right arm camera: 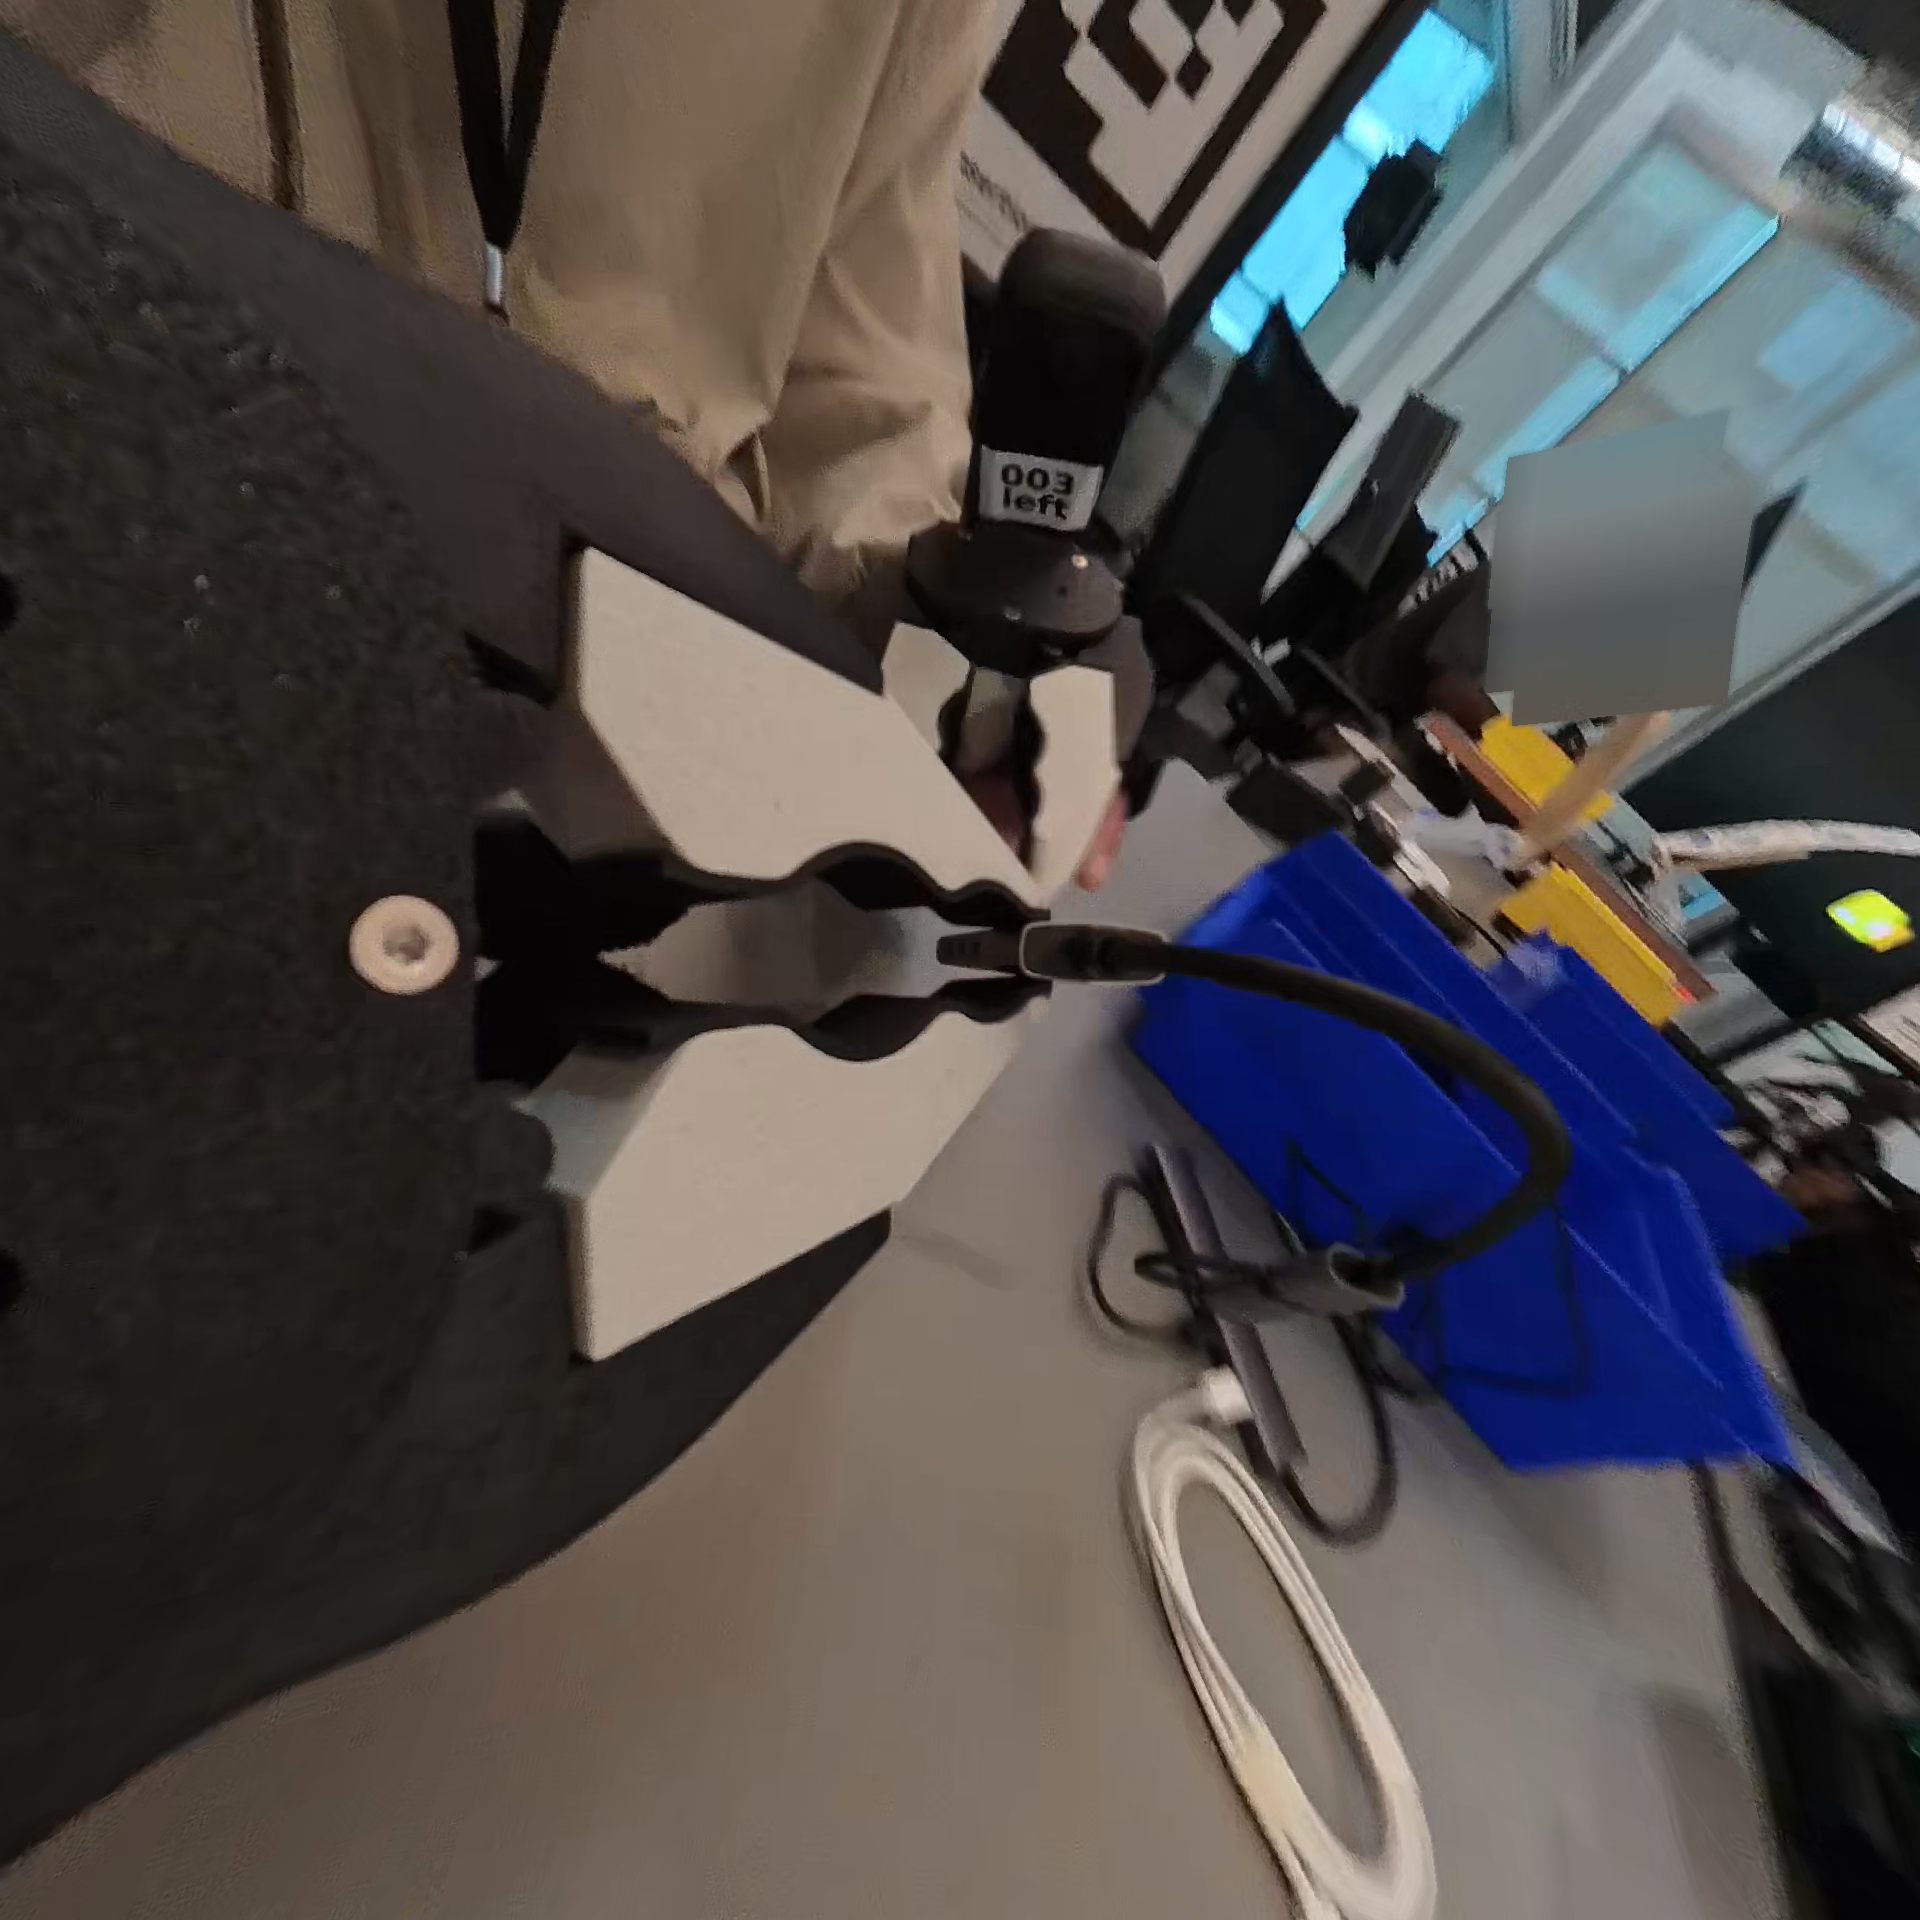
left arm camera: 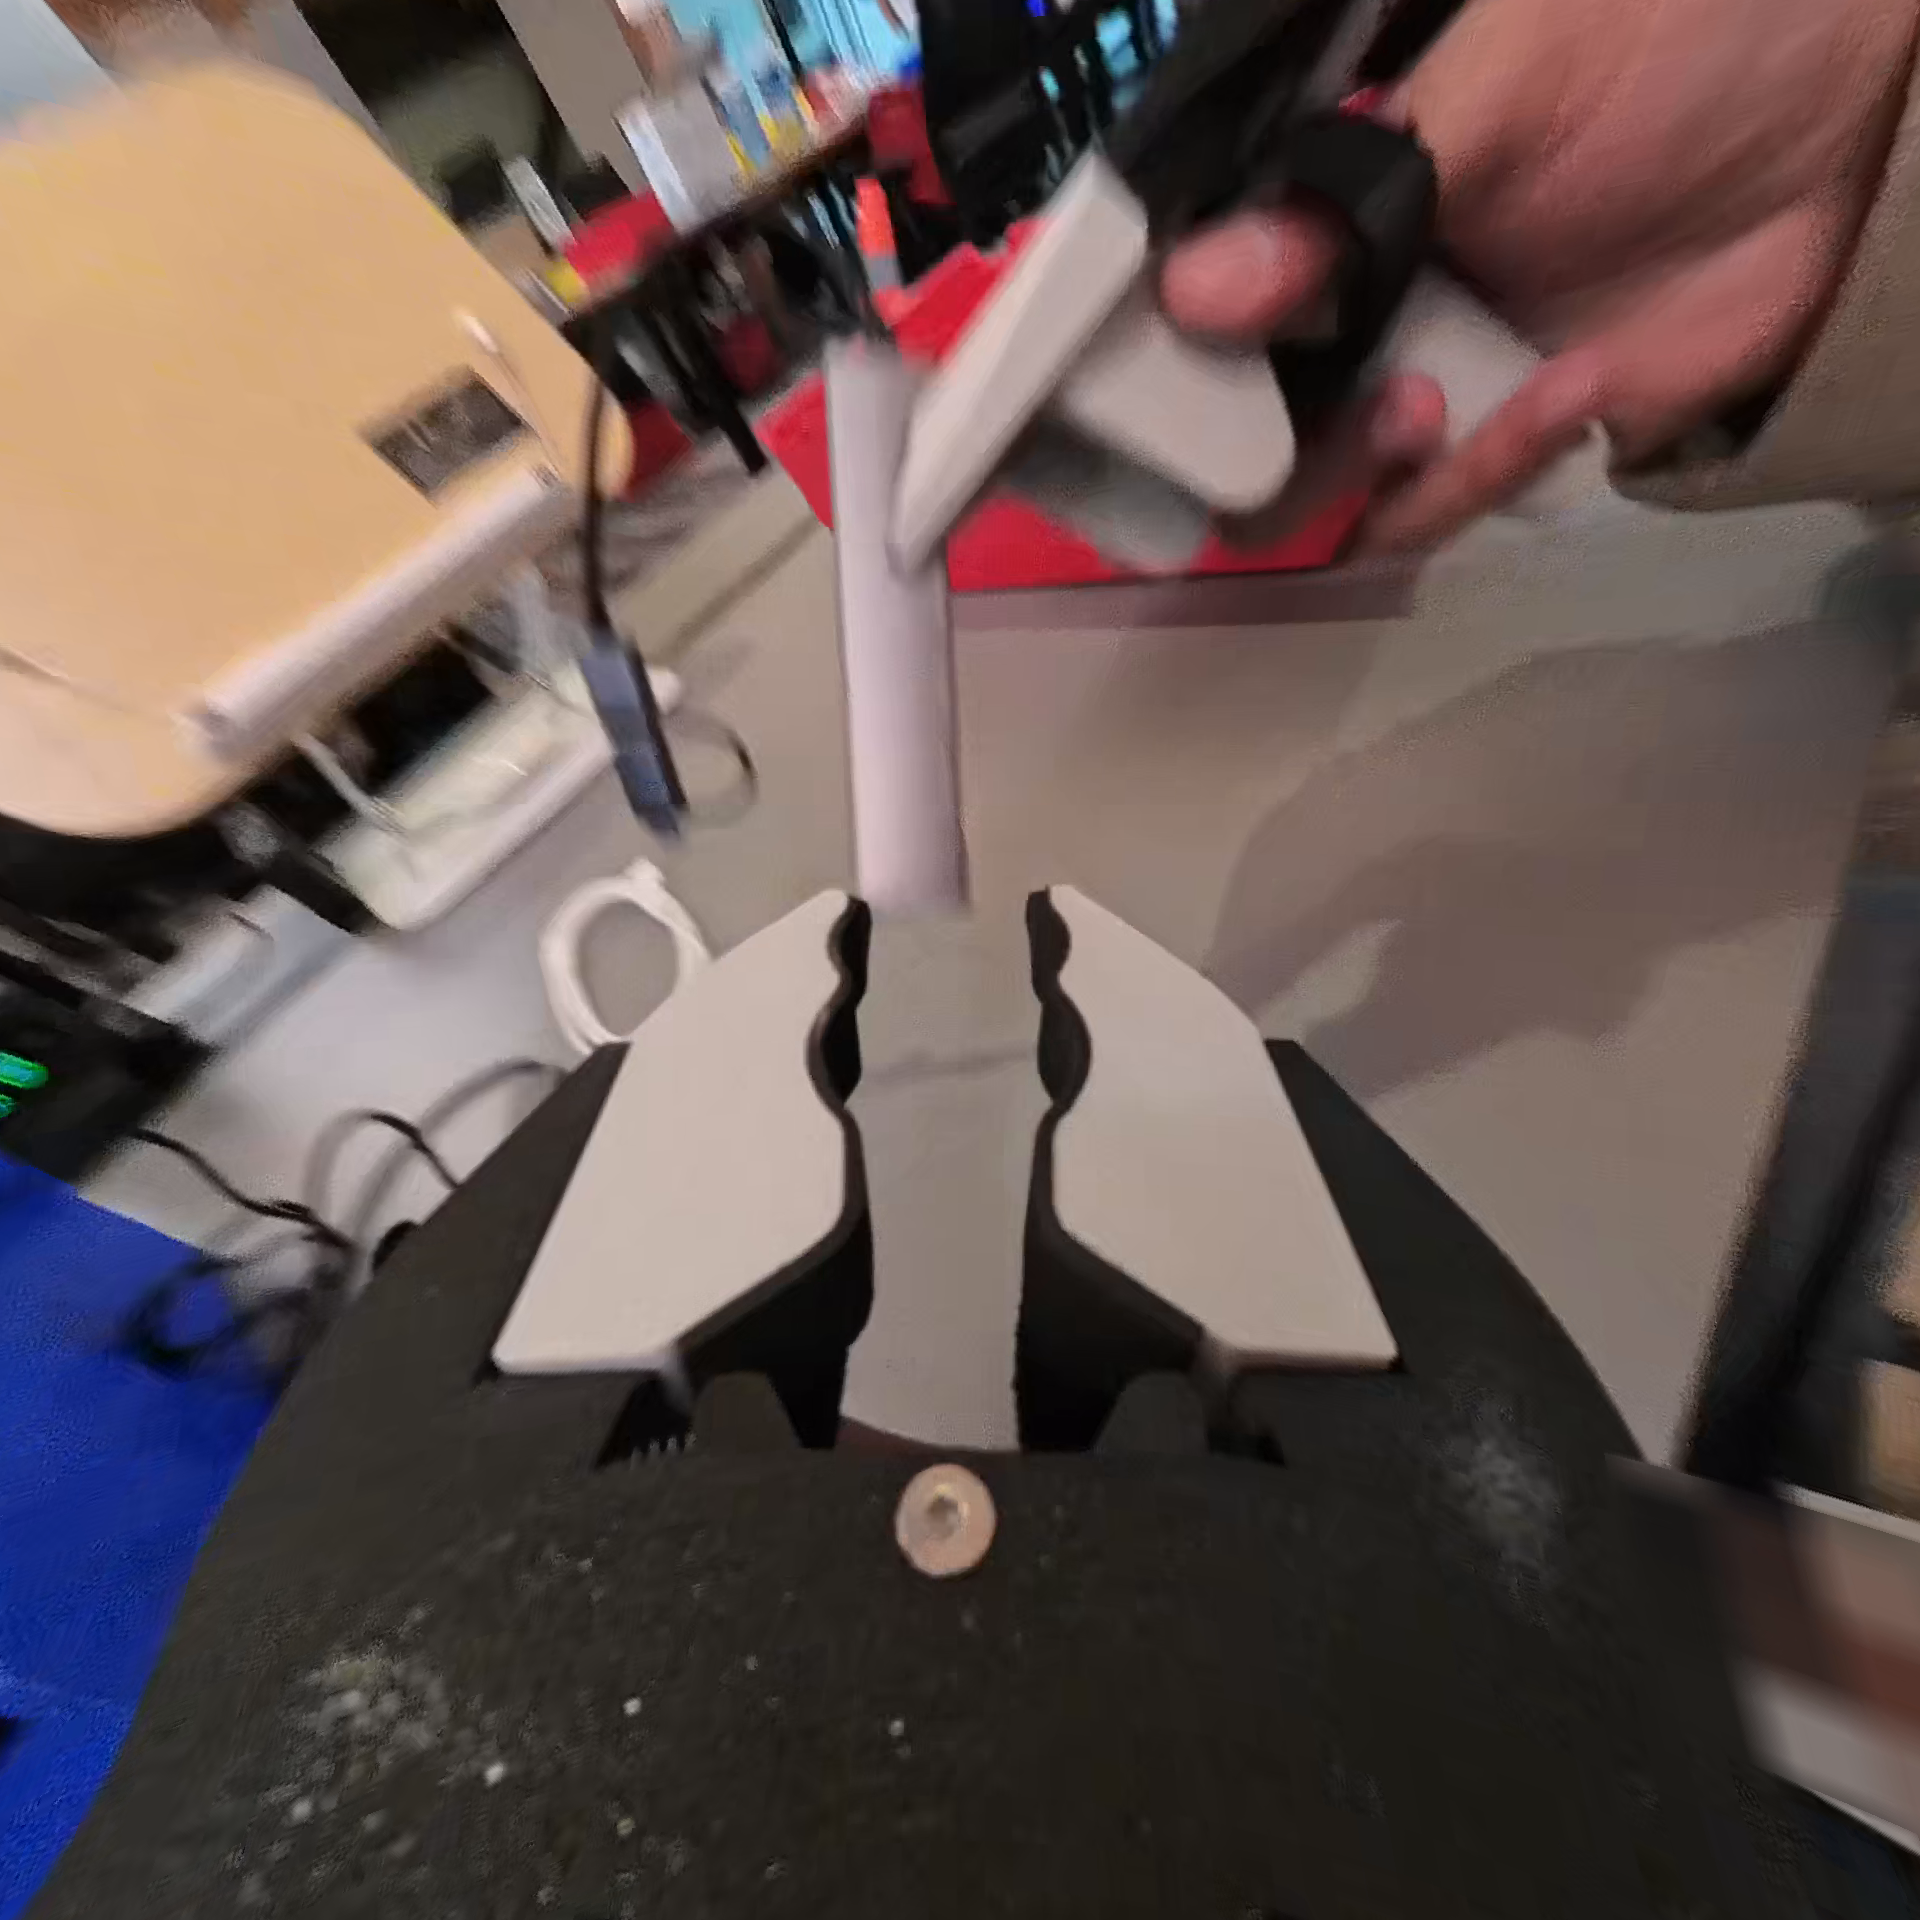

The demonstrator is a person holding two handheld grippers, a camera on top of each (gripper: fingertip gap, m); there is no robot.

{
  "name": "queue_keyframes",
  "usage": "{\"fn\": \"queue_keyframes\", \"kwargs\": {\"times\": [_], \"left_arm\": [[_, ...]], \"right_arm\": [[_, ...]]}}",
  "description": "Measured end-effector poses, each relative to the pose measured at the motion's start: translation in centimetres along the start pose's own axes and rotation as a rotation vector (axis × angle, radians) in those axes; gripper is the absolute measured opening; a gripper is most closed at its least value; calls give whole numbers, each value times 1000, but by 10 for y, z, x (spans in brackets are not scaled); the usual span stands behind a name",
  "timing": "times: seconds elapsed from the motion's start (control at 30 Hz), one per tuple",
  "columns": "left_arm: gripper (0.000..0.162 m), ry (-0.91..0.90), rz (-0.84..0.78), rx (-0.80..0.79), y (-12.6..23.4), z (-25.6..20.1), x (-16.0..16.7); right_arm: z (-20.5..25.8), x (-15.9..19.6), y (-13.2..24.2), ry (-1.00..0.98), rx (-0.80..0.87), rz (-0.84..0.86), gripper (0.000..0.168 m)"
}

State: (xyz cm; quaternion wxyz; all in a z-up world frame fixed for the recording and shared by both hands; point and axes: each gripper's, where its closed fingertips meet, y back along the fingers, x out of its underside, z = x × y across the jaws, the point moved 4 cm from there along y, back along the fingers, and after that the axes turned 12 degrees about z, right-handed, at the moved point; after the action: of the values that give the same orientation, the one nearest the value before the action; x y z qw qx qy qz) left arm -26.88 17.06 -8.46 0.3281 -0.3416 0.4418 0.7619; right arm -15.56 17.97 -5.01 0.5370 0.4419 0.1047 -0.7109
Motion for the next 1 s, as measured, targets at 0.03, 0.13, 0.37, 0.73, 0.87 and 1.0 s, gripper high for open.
{"fn": "queue_keyframes", "kwargs": {"times": [0.03, 0.13, 0.37, 0.73, 0.87, 1.0], "left_arm": [[30, 68, 37, 53, 0, 0, 4], [30, 267, 89, 152, 6, 0, 17], [27, 389, 210, 116, 22, 0, 58], [24, 447, 231, 91, 22, 16, 67], [24, 464, 254, 52, 20, 19, 73], [26, 526, 319, -17, 17, 27, 85]], "right_arm": [[-2, -10, 18, 28, 57, -28, 8], [-7, -43, 88, 112, 287, -100, 8], [-61, -77, 245, 304, 1122, 91, 8], [-232, -47, 228, 179, 1125, 964, 8], [-244, -39, 187, 94, 933, 980, 15], [-245, -32, 169, 23, 794, 943, 32]]}}
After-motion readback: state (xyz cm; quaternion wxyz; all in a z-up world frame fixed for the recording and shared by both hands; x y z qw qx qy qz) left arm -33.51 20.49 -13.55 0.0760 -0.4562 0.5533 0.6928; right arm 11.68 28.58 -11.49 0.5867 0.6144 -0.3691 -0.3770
